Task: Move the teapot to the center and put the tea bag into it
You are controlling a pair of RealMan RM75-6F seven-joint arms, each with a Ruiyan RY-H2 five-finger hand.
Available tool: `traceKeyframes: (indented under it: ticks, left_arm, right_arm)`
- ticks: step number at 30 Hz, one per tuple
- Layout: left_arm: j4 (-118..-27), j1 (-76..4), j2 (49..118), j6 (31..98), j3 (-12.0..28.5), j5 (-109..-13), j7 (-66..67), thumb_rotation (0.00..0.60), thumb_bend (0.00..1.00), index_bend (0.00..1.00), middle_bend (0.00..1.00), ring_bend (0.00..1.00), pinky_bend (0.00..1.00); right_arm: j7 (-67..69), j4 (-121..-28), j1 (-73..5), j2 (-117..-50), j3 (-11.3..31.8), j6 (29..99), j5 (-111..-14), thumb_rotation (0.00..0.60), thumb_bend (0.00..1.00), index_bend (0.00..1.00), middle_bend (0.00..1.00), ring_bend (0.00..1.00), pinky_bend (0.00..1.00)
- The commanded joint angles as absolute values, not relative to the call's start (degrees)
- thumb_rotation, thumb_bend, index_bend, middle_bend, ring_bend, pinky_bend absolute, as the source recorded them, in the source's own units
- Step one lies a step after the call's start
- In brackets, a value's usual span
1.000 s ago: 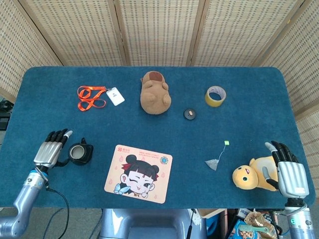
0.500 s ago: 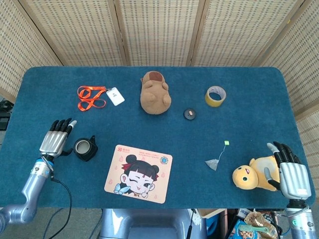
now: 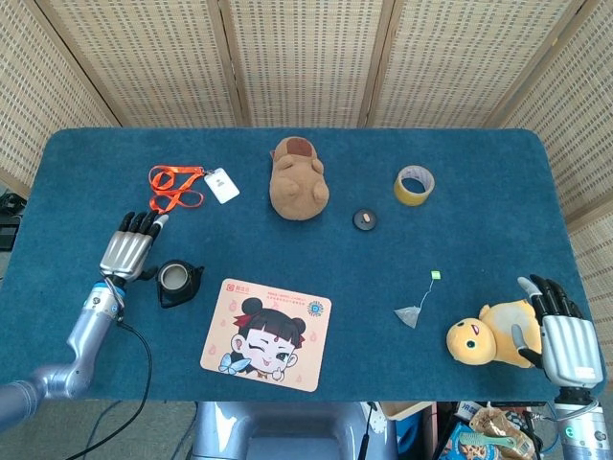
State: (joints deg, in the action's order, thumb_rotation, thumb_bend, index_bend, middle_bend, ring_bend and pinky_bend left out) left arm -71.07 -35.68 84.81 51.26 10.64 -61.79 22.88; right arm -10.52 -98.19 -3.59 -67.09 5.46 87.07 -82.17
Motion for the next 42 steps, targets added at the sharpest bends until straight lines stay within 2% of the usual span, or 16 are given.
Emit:
traceKeyframes:
  ticks: [1,12,22,30,34,42]
  left_arm:
    - [-70.76,-36.82,85.41,50.77,11.07,-61.14,23.68,0.6,0.29,0.0,0.0,0.0,0.0]
    - [-73.92,-38.7,85.37,51.97,11.28,-61.7,24.07,0.6,0.29,0.0,0.0,0.0,0.0]
    - [-83.75,-34.24,78.49,59.19,9.06,-66.51,20.73,0.6,0.29,0.0,0.0,0.0,0.0]
    - [-92.94,-30.3,72.15,62.86,5.65,-70.42,19.14,0.6,0.29,0.13,0.05,0.0,0.0]
    - [-96.09,-28.86,70.26,64.2,4.15,-72.25,18.77,0.6,0.29,0.16,0.12,0.08,0.0]
    - [-101.57,-26.24,67.56,66.92,1.15,-76.51,18.75,0.6,0.29,0.23,0.18,0.2,0.0]
  right_arm:
    - [-10.58,-98.26,-3.54,-67.08,5.49,87.08,-82.1,0.6,0.57,0.18,0.21,0.14,0.31]
    - [-10.38,-98.43,-3.11,-66.92,5.44,87.6,-82.3,0.6,0.57,0.18,0.21,0.14,0.31]
    - [-9.52,-98.0,-3.0,-67.01,5.47,87.68,-82.59,0.6,0.57,0.18,0.21,0.14,0.31]
    - [-9.27,-97.67,-3.73,-67.38,5.65,87.03,-83.35,0.6,0.57,0.18,0.21,0.14,0.31]
    - [-9.36,-97.79,-3.9,-67.43,5.64,86.85,-83.51,0.6,0.57,0.18,0.21,0.14,0.31]
    - [-9.03,-97.68,-3.86,-67.51,5.51,87.02,-83.93,0.6,0.57,0.18,0.21,0.14,0.31]
